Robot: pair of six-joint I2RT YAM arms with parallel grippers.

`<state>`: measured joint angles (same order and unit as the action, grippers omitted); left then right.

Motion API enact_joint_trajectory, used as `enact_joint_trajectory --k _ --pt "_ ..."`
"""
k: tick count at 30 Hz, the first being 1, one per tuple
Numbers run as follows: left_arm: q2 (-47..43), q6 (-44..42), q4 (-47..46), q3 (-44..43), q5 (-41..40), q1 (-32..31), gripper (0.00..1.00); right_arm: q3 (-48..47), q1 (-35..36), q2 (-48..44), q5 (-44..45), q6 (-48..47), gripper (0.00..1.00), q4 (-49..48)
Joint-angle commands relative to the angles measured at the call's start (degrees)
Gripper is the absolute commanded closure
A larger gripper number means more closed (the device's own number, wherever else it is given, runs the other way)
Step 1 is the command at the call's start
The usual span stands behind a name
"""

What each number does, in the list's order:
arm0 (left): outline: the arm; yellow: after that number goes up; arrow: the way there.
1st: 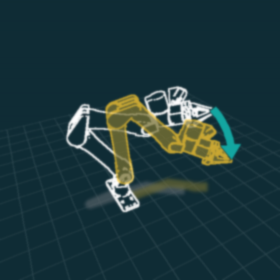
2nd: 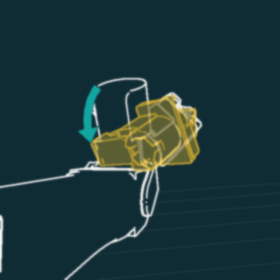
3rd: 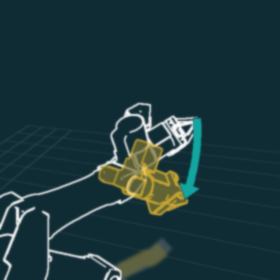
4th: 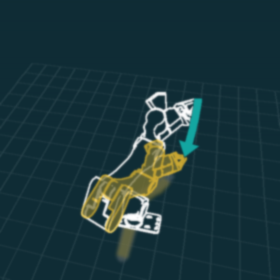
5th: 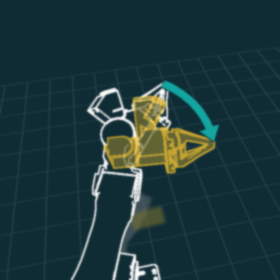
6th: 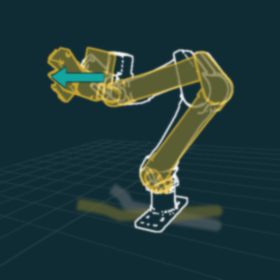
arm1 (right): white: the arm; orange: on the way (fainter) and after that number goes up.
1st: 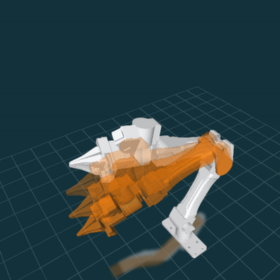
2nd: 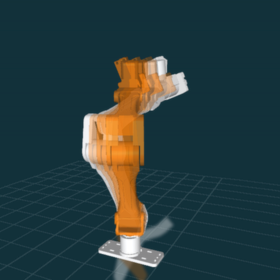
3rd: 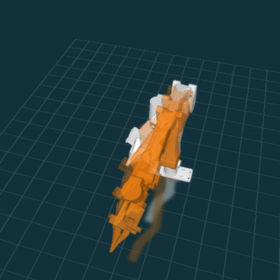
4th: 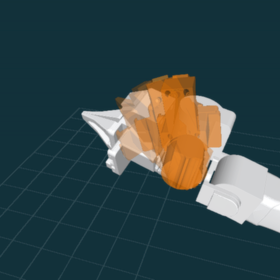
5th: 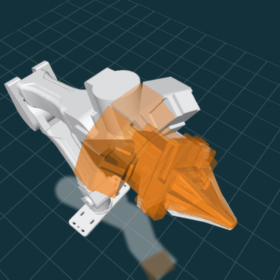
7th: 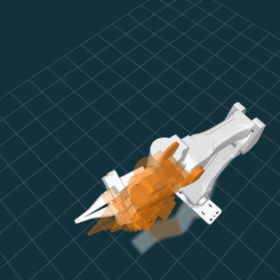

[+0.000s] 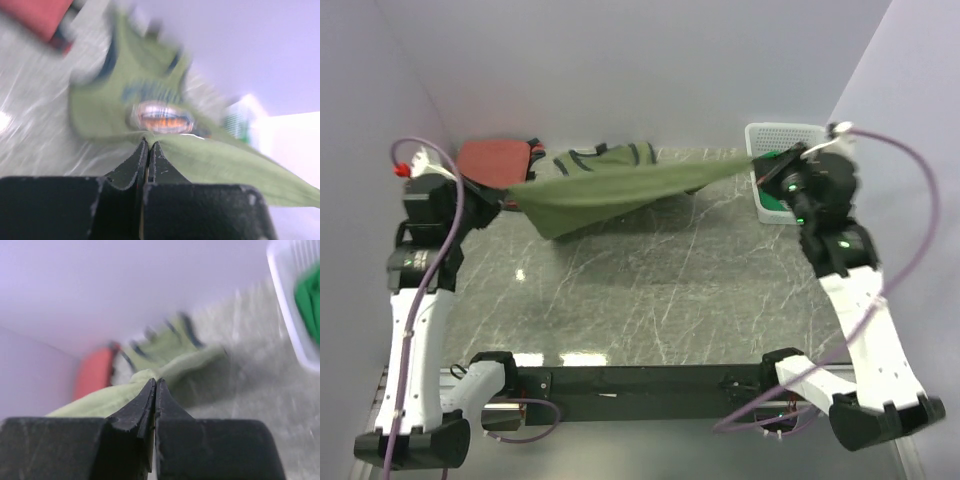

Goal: Fold and stack the tank tops
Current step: Flatten the tank top out

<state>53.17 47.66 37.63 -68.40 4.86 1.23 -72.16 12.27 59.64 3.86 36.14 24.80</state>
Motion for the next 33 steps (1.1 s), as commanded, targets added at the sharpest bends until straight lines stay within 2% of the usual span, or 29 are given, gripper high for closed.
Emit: enact_joint_trajectory --k 1,9,15,19,24,28,29,30,31,32,33 --pt "-2.6 0.3 -2.8 -9.4 2.3 0.6 0.99 -11.6 -1.0 -2.7 1.1 -2.1 1.0 6.0" --pt "-3.8 6.3 -9.6 -25.1 1.9 0.5 1.0 -35.6 -1.0 -4.1 -1.1 -5.1 1.0 8.0" --pt "-0.8 7.4 -12.4 -33.7 0.5 0.5 0.99 -46.5 -1.0 -0.8 -1.9 -6.3 1.0 7.7" --pt "1.9 10.2 -19.2 -33.2 0.5 0.5 0.99 -47.8 -1.1 4.8 -2.9 -6.6 1.0 5.3" --pt "10.6 13.7 -30.1 -29.4 3.2 0.5 0.99 -45.7 -1.1 11.7 -5.9 -6.9 1.0 -3.8" --pt "19.5 15.2 -41.5 -30.1 5.2 0.5 1.0 -48.9 -1.9 23.5 -8.7 -7.0 1.0 -10.4" --pt "24.1 15.3 -46.4 -32.2 5.9 0.5 0.99 -50.8 -2.5 26.2 -9.4 -6.3 1.0 -11.3" --pt "26.7 15.4 -48.1 -34.1 7.2 0.5 0.99 -56.5 -3.0 29.1 -10.4 -5.6 1.0 -12.0" --pt "29.6 15.6 -49.5 -36.8 8.0 0.5 0.99 -60.3 -3.4 35.4 -11.3 -5.1 1.0 -12.2" --pt "35.7 15.5 -50.6 -43.7 8.8 0.5 0.99 -64.1 -3.7 38.7 -12.0 -3.8 1.0 -12.3" --pt "39.0 15.6 -51.2 -47.8 10.1 0.5 0.99 -72.5 -4.4 41.8 -12.6 -2.9 1.0 -12.2"
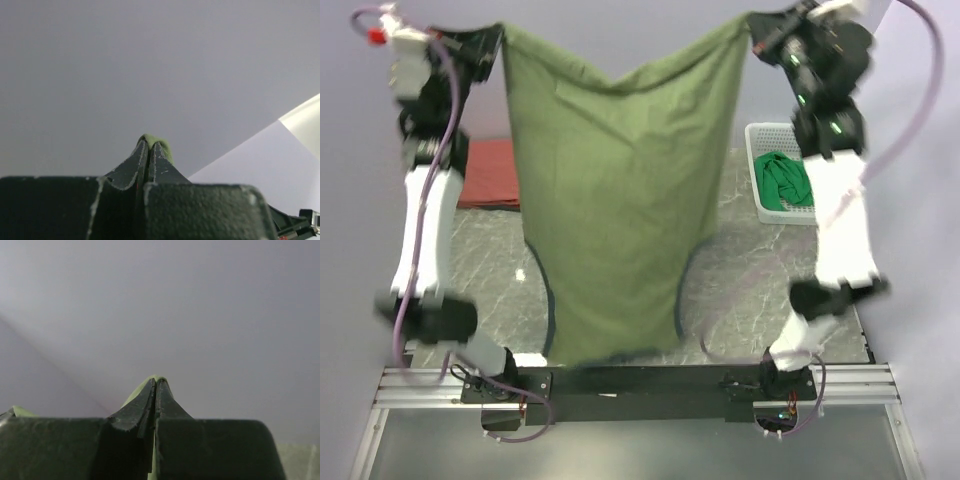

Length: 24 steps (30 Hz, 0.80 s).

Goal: Fold and stack the tank tops
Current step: Flatten the tank top out

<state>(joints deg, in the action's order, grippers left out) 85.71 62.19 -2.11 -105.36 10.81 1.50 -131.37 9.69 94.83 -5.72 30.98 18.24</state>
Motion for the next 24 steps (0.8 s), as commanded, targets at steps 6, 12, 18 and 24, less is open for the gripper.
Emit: enact_joint_trajectory --k 6,12,18,24 --pt "27.1 2.1 -12.3 -42.3 7.6 1.0 0.99 -10.4 -3.0 10.0 -1.0 5.3 1.0 -20.7" --pt "18.6 4.5 -22.5 -24.7 10.3 6.8 0.99 -10.3 -5.2 7.9 -2.2 5.7 1.0 -20.4" --pt "12.4 5.0 -24.5 -10.5 15.2 8.6 0.99 8.2 -5.7 -1.3 -4.0 5.5 1.0 -20.5" --pt "2.1 9.6 -30.4 20.7 18.7 8.3 0.99 35.1 -6.6 -11.7 -6.0 6.5 1.0 -18.7"
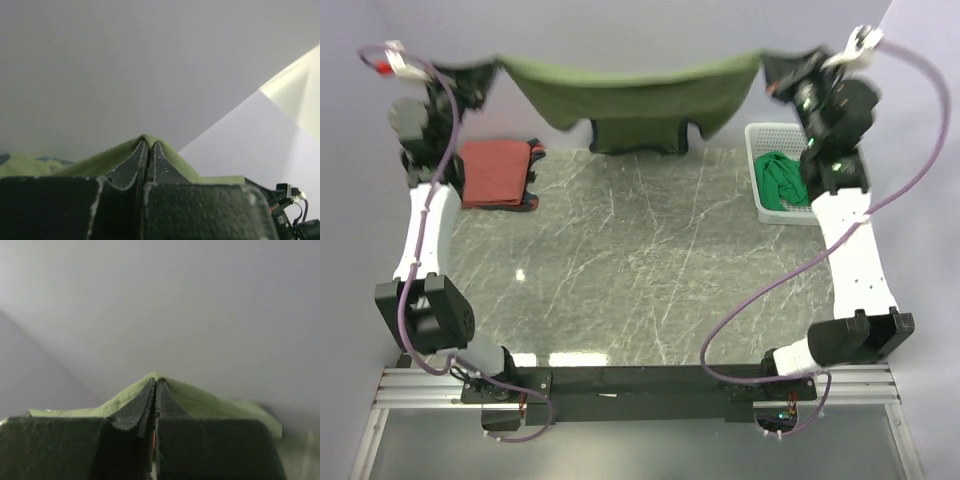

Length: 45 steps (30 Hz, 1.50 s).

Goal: Fold and stack the tank tops
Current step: Flatten the tank top out

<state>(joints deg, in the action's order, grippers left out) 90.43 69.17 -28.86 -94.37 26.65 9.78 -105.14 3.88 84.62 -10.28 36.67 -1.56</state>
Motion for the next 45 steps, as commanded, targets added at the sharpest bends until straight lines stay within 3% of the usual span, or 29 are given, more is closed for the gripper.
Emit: enact_joint_trajectory --k 1,6,11,16,22,29,35,36,39,40,43,44,45 --pt "-5.3 3.0 -3.7 18.0 3.3 -0.1 0.99 17.1 -1.0 -3.0 -1.8 1.5 1.0 1.1" --pt "-17.4 1.6 5.7 44.1 4.9 -0.1 0.99 44.3 -0.9 -13.7 -5.0 4.4 1.0 3.1" --pt "-29.8 -7.5 23.7 57.6 2.8 -1.2 0.99 58.2 -1.1 -20.5 -2.1 3.2 1.0 12.5" --pt "-35.0 -12.8 41.2 61.8 1.1 -1.3 1.0 66.5 -2.3 -22.4 -4.7 3.9 1.0 19.0" --pt "-43.9 -14.2 52.0 67.0 -0.2 -1.4 0.99 73.5 -5.5 -27.3 -5.8 6.4 1.0 27.1" --pt "-56.7 -15.4 68.3 66.9 -3.7 -1.8 0.99 73.2 -8.3 -39.7 -0.1 6.3 1.0 42.9" --pt "-60.4 -16.5 75.3 65.5 -4.4 -2.8 0.99 72.4 -9.8 -46.8 1.1 5.0 1.0 51.6" --pt "-60.7 -16.9 76.0 65.4 -3.8 -2.9 0.99 72.8 -9.9 -47.3 1.3 4.8 0.98 52.5" --pt "-61.7 -18.0 78.3 63.9 -4.9 -3.4 0.83 73.4 -9.9 -50.4 1.5 4.6 0.81 55.0" --pt "-61.9 -18.4 79.4 63.4 -4.9 -4.0 0.78 73.5 -9.9 -52.2 1.6 4.8 0.6 55.9" --pt "-62.7 -18.9 80.4 61.3 -4.8 -4.5 0.52 72.7 -9.9 -54.0 2.3 4.5 0.31 57.8" --pt "-62.9 -19.1 80.3 59.8 -4.7 -4.6 0.41 72.3 -9.9 -54.5 2.5 3.9 0.28 58.2" --pt "-62.9 -19.2 80.4 58.9 -4.7 -4.7 0.38 71.2 -10.0 -54.9 2.8 3.2 0.27 58.6"
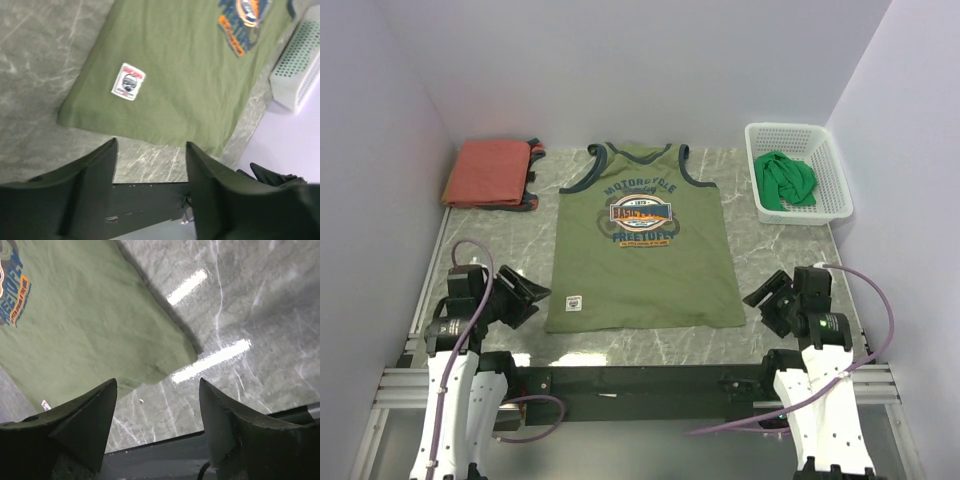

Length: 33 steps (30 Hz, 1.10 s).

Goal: Fold and stack the tank tops
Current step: Flatten the tank top out

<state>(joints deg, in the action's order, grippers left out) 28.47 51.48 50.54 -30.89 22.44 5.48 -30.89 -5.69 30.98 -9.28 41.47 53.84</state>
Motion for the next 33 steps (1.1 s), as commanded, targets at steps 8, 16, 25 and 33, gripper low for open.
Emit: enact_joint_trajectory --k 8,16,25,33 --pt "9.8 0.2 -16.3 -12.2 -3.0 -0.4 0.3 -2.1 22.5 1.0 1.9 10.3 0.28 -15.8" --pt "33.1 -0.9 -22.2 -31.6 -0.2 3.7 0.37 -36.1 72.3 50.2 34.1 18.5 0.4 -19.3" --pt "36.7 -5.6 -15.5 -48.5 0.7 10.6 0.36 -71.8 79.5 87.3 28.7 15.6 0.55 -18.8" --pt "36.0 -3.3 -20.0 -45.0 3.2 10.9 0.38 -81.4 80.7 98.8 25.7 16.7 0.59 -17.0"
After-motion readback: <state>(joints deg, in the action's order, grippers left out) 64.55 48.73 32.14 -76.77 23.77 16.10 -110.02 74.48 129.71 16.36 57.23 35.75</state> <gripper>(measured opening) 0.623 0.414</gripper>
